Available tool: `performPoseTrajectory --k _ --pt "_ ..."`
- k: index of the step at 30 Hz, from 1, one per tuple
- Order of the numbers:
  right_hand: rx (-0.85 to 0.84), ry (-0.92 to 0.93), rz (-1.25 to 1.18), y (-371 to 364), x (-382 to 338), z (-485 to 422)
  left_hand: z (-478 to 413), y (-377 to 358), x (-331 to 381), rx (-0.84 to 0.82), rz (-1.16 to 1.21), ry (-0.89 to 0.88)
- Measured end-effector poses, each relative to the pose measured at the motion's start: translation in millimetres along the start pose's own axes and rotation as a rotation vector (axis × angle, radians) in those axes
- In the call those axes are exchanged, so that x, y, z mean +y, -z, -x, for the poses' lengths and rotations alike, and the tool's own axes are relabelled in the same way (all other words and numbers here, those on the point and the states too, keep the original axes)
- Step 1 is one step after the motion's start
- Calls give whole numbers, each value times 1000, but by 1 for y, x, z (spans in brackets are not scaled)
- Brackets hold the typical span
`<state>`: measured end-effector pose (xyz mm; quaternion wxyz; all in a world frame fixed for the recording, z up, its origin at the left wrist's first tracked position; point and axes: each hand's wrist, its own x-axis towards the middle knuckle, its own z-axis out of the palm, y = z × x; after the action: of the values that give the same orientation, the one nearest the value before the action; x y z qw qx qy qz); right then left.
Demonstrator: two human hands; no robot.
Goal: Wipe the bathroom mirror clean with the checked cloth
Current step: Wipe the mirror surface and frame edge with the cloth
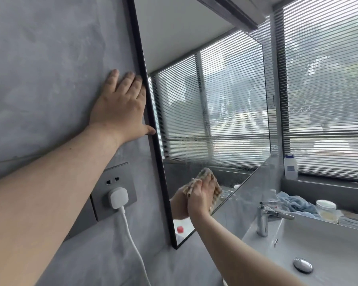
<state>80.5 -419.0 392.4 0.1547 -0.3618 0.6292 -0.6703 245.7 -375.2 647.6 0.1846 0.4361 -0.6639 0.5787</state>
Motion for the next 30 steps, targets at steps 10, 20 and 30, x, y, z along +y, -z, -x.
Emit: performPoseTrajectory --k 10,20,30 --pt "-88 541 143 -2 -125 -30 0 1 0 -21 23 -9" --pt "-14 11 75 8 40 -37 7 1 8 -98 -79 -42" --pt "-81 -21 7 -11 72 28 8 2 11 -108 -85 -42"
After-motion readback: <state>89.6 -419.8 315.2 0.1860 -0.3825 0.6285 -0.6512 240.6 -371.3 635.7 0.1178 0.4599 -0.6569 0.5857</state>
